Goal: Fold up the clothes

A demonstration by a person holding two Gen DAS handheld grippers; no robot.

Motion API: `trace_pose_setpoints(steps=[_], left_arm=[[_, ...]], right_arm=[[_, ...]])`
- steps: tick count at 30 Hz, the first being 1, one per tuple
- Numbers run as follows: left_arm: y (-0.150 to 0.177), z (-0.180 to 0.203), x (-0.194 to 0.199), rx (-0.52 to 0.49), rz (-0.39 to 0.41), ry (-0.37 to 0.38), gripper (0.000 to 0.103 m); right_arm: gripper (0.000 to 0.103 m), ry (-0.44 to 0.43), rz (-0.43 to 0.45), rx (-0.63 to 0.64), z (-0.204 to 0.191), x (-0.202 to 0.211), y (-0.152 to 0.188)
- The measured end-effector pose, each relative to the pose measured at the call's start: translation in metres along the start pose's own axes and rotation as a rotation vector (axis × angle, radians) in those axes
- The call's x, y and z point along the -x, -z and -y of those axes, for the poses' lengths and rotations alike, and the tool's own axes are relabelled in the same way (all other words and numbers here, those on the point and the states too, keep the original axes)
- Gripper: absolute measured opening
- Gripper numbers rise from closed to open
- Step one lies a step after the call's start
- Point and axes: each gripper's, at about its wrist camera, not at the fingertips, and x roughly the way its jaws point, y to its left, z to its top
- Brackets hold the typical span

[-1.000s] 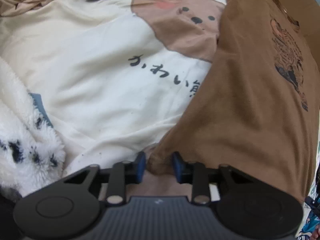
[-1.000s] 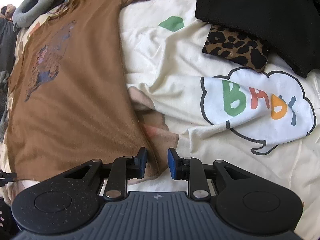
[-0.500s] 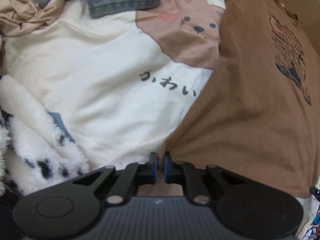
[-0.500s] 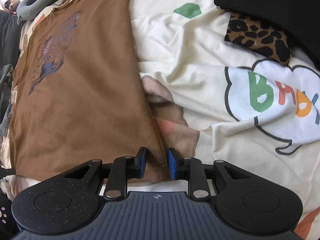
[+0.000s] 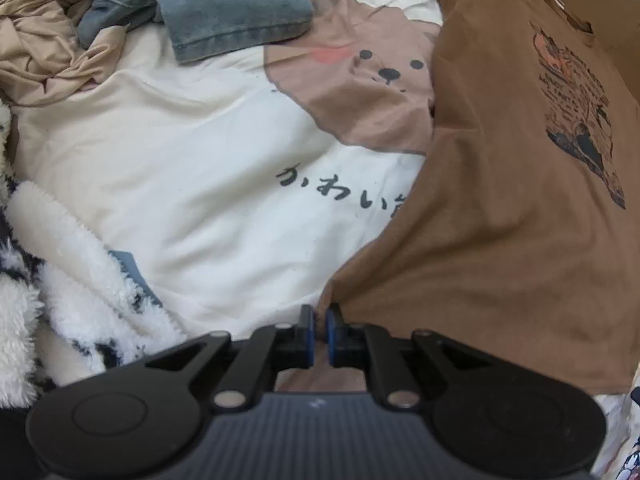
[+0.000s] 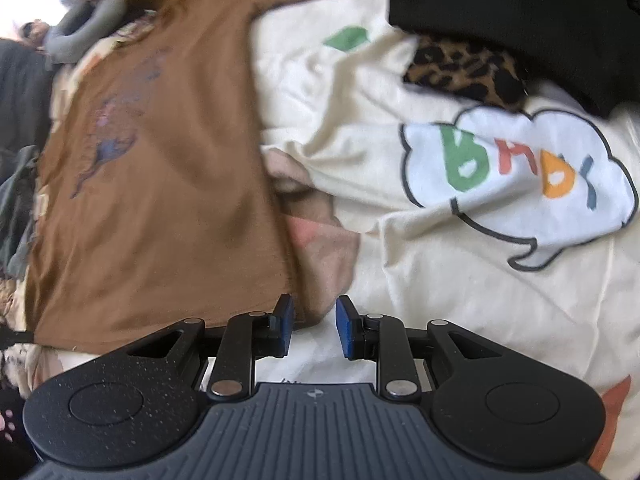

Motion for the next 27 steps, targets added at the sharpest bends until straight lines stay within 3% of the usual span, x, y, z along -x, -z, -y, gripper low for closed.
trace_pose_setpoints(steps=[8,17,21,27], left_arm=[[-0.002,0.003,0.0,-0.013,-0.013,-0.025,0.006],[-0.006,0.001,0.006,-0.029,-0.013,-0.04,0.006],[-0.005,0.001,0.017,-0.027,-0.006,-0.026,0.006],[0.0,0.007,0.048,-0.036,0.0,0.008,0.006]], right_arm=[[0.025,-0.024,0.026,0.007,-0.005,-0.008,0.001],[0.027,0.018,-0.047,0.045,-0.013,-0.041,-0.007],[0.004,0.032,-0.086,0.056,-0.02,-0.041,-0.015],[0.003,0.038,-0.128,0.098,-0.031,-0.02,-0.026]])
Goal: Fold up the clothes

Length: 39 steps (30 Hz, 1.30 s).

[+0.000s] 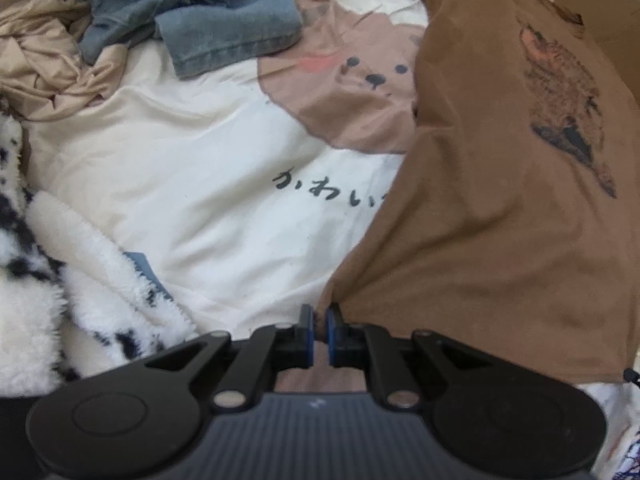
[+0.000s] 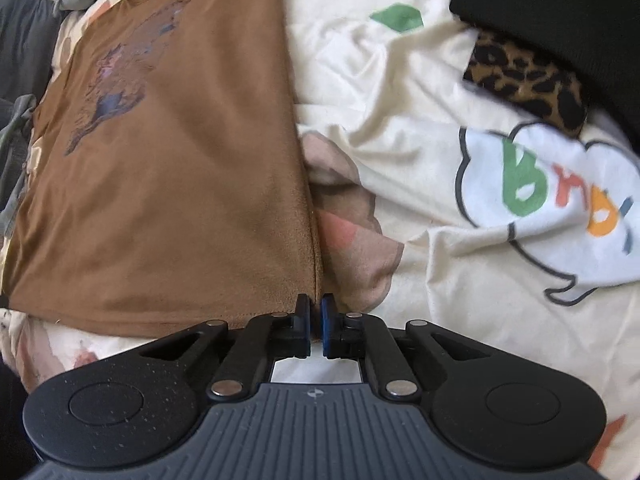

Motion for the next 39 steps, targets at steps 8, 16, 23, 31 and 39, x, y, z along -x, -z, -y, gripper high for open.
trace_pose_setpoints(steps=[8,16,23,31,39], left_arm=[[-0.006,0.019,0.058,-0.036,0.06,0.113,0.006],[-0.02,0.032,0.091,-0.021,0.121,0.205,0.006],[-0.017,0.049,0.12,-0.03,0.154,0.261,0.006],[-0.022,0.039,0.129,-0.007,0.173,0.237,0.005],[-0.01,0.02,0.111,0.019,0.113,0.207,0.005]], right_arm=[[0.003,-0.031,0.046,0.018,-0.014,0.061,-0.03],[0.002,-0.084,0.089,0.024,-0.025,0.123,-0.077],[0.002,-0.109,0.093,0.009,-0.023,0.155,-0.102],[0.002,-0.036,0.103,0.016,-0.01,0.169,-0.11],[0.002,-0.027,0.045,0.006,-0.002,0.154,-0.092]])
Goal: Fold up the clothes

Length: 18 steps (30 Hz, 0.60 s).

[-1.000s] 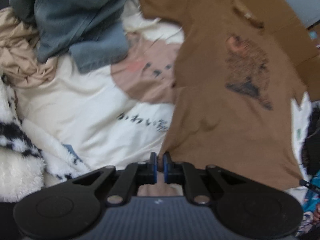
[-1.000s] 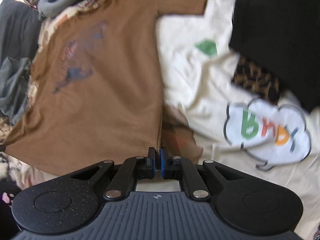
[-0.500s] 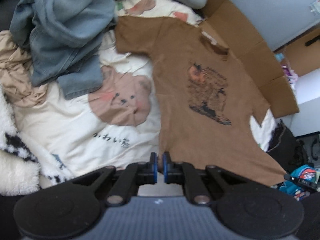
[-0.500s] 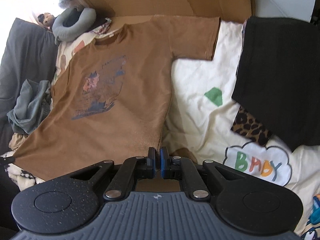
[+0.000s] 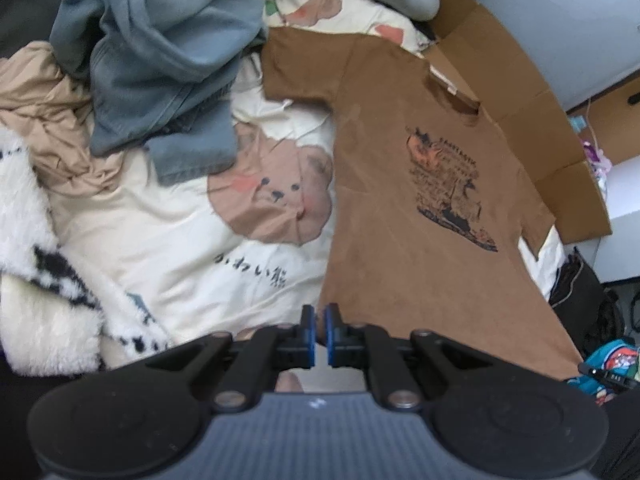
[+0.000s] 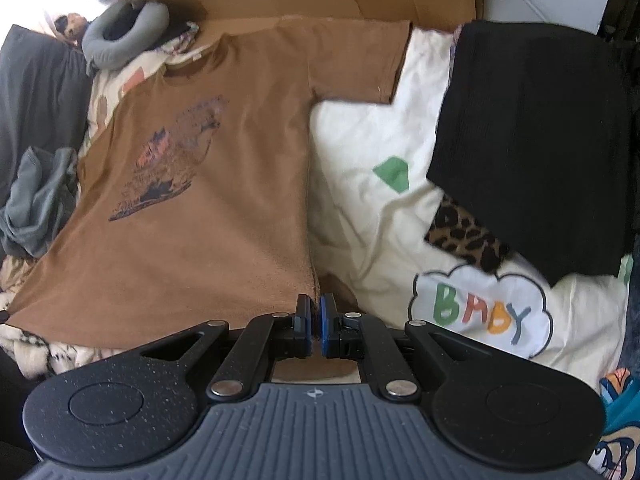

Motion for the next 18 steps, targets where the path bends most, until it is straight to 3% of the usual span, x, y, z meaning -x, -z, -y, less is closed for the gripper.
trace_pose_setpoints(steps=[18], left_arm=[[0.033,-0.045,-0.101,0.015,-0.149,-0.145,0.005]], right_arm=[[0.002,0.085,-0.167,-0.024,0.009,-0.091,0.049]])
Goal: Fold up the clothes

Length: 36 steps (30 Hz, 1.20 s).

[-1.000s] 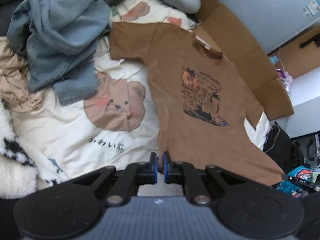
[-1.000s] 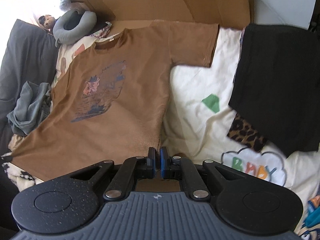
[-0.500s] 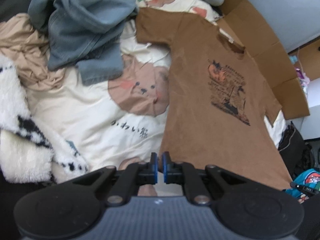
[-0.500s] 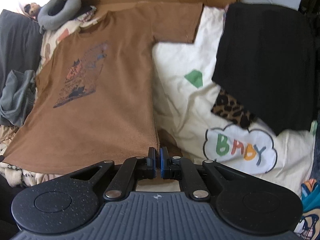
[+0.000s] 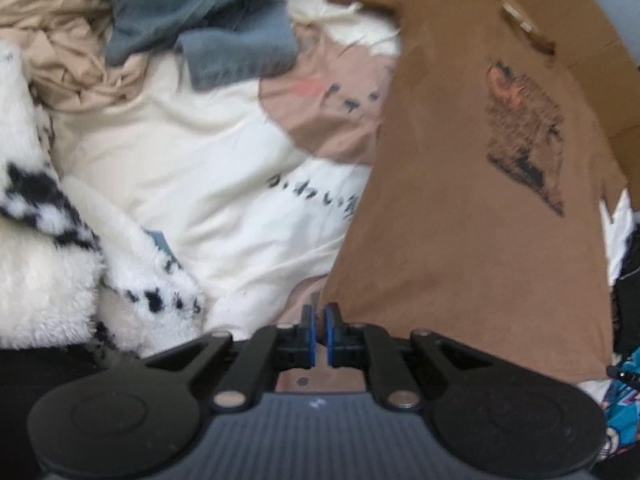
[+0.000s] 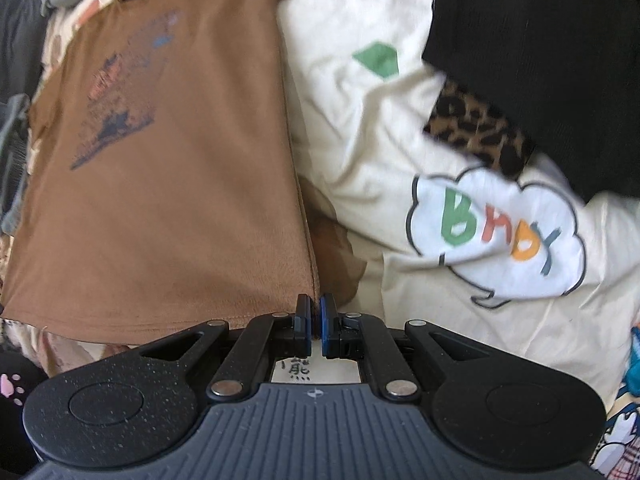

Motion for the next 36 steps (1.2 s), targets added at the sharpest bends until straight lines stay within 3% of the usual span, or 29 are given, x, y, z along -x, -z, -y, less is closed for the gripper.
trace_pose_setpoints(steps=[14,21,26,27,28,36], left_arm=[[-0.001,-0.008,-0.071,-0.003,-0.071,-0.089,0.005],[0.001,-0.006,-0.094,-0.003,-0.076,-0.132,0.009],[0.005,-0.003,-0.078,-0.039,-0.062,-0.148,0.017],[0.006,-0.006,-0.071,-0.032,-0.053,-0.147,0.018],[0.007,-0.01,-0.063,-0.023,-0.044,-0.146,0.021],[0.012,-0.031,0.004,0.01,0.046,-0.127,0.038]], right_arm=[[0.002,0.069,-0.064,-0.039,0.005,-0.064,0.011],[0.004,0.095,-0.045,-0.085,0.007,-0.088,0.019],[0.018,0.058,-0.012,-0.122,0.01,-0.078,0.025],[0.03,0.049,0.0,-0.126,0.011,-0.071,0.027],[0.035,0.039,0.012,-0.13,0.013,-0.064,0.029],[0.039,-0.012,0.123,-0.176,0.021,-0.008,0.044]])
